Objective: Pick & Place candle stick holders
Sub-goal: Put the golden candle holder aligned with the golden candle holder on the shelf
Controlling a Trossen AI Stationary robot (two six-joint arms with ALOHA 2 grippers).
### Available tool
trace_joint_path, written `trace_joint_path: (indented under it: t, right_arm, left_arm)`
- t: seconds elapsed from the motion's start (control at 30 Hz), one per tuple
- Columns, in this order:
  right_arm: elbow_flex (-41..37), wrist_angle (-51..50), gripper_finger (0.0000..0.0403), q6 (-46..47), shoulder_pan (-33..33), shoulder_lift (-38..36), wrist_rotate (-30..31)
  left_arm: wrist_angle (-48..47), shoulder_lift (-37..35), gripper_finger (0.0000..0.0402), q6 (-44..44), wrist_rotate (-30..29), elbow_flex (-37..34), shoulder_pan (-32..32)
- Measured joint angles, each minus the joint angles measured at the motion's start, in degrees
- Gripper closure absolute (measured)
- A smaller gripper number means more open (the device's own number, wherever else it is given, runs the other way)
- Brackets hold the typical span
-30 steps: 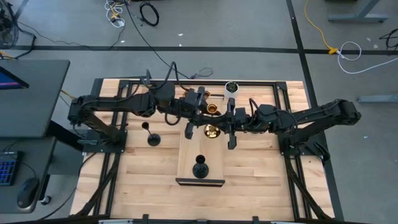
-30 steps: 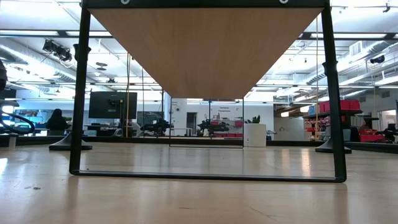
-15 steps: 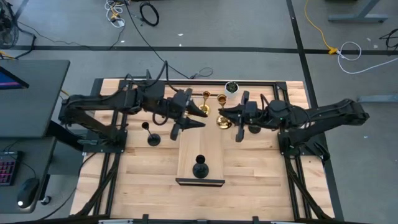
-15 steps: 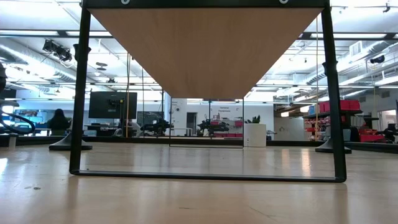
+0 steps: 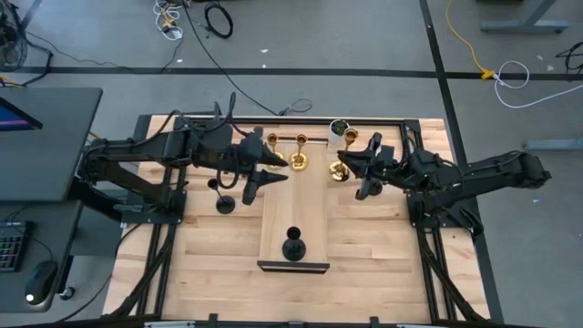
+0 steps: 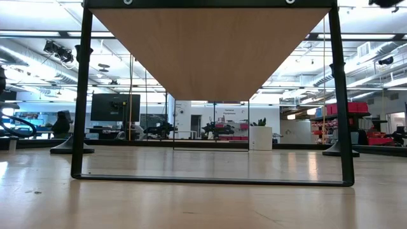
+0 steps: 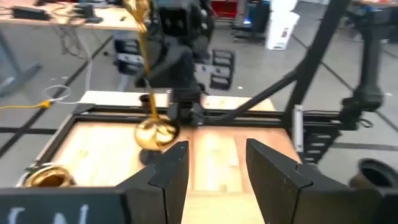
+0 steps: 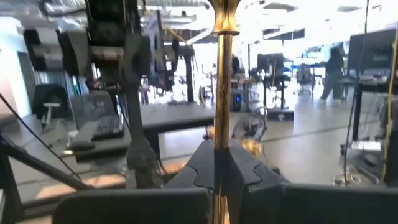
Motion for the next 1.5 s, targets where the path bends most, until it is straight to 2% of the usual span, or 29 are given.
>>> trace_joint_path:
  t: [0.2,0.43,0.6,0.77,0.87,1.03,1.17,1.3,1.5]
  right_arm:
    - [-2.9,1.9,0.0399,2.6,-3.3,1.6,-0.4]
    - [-5.5,6.6,0.0399,3.7,-7.0,4.2,-4.0]
    - [-5.5,8.4,0.0399,4.9,-8.6,7.9,-6.0]
    - [-5.5,11.5,0.0399,4.8,-11.2,12.1,-11.2]
    - [-5.5,13.6,0.0399,4.8,-12.4,14.1,-12.0]
    - [-5.5,13.6,0.0399,4.3,-14.4,15.2,-12.1]
    - [-5.5,14.5,0.0399,4.4,-16.5,16.4,-15.8]
    - [-5.5,14.9,0.0399,4.6,-18.0,18.0,-16.7]
    - [-5.5,16.6,0.0399,4.2,-19.2,20.0,-18.2]
  left_arm:
    - [0.0,-0.3,0.0241,1.9,-1.4,-0.6,0.0]
    - [-1.6,-1.0,0.0241,1.9,-2.3,-0.5,0.0]
    - [-6.9,-1.9,0.0241,1.5,-4.9,-0.6,-0.1]
    - [-7.4,-2.8,0.0241,1.0,-5.8,-0.5,-0.8]
    - [-8.9,-3.3,0.0241,0.8,-7.6,-0.5,-1.0]
    - [-12.4,-4.1,0.0241,0.1,-12.3,-0.5,-1.3]
    - [-12.2,-4.2,0.0241,0.0,-13.7,-0.5,-1.3]
    - [-12.3,-4.2,0.0241,0.2,-14.1,-0.6,-1.3]
    - [-9.1,-7.7,0.0241,-1.4,-18.4,-8.2,-1.3]
